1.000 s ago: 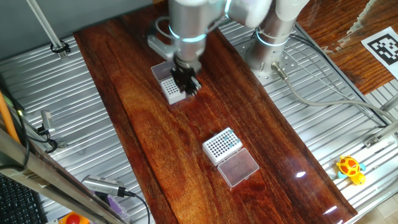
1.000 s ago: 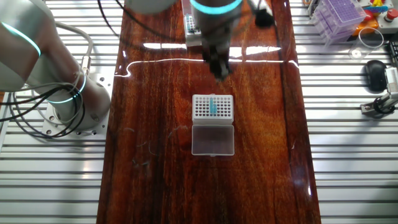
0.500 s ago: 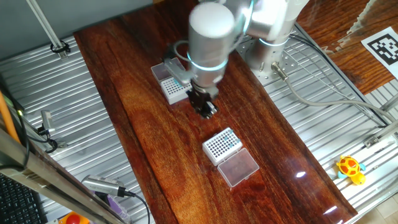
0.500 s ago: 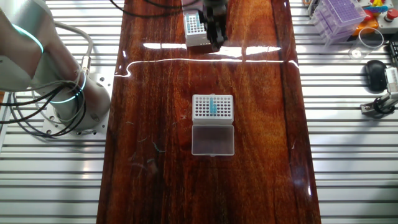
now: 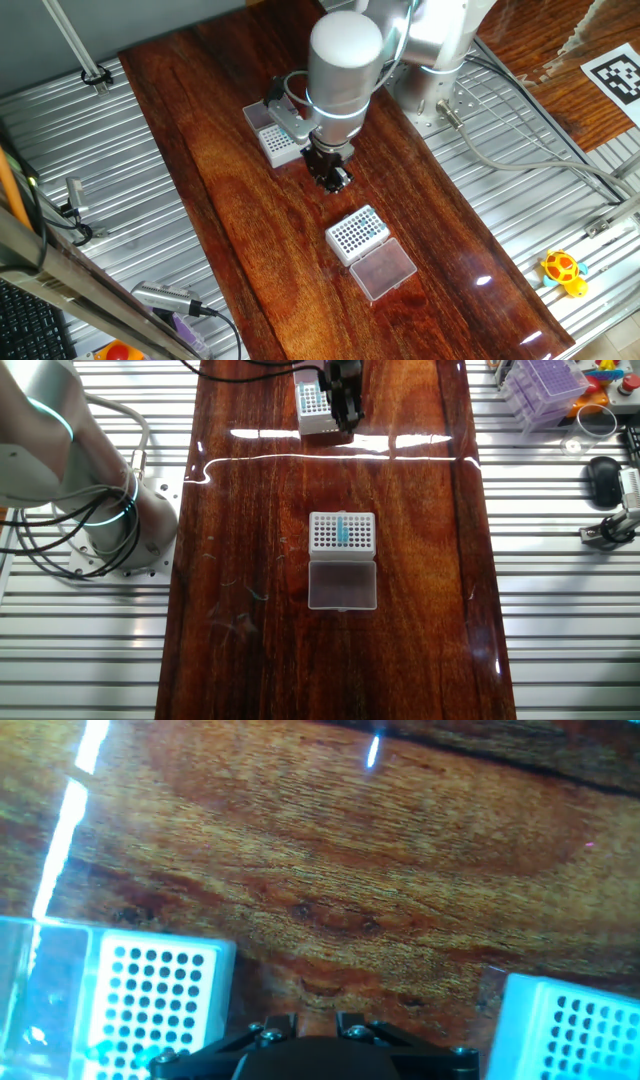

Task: Transfer all medium pipette tips from one holder to another

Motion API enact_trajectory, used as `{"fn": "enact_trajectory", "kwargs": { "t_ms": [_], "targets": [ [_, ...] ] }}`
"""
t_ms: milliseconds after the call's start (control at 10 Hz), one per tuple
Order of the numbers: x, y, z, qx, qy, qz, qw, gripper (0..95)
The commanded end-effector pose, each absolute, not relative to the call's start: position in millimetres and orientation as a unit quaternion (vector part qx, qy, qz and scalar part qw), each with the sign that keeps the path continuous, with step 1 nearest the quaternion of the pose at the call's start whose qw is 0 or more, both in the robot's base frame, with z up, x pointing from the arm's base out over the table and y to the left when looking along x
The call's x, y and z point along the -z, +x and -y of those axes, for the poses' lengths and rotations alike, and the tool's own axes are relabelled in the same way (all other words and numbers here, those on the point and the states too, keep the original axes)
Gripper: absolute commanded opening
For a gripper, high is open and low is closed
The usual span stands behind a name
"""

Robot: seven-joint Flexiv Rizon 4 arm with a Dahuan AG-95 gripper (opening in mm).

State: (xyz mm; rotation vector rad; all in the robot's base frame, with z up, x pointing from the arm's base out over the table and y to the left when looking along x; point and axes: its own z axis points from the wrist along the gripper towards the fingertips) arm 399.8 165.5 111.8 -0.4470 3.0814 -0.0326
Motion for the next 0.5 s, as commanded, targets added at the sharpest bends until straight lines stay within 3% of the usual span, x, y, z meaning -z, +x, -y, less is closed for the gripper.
{"fn": "enact_trajectory", "kwargs": {
  "t_ms": [100, 500],
  "targets": [
    [-110, 401, -166, 0.0, -0.223, -0.975, -0.006, 19.0],
    [-109, 395, -188, -0.012, -0.213, -0.977, 0.001, 19.0]
  ]
}}
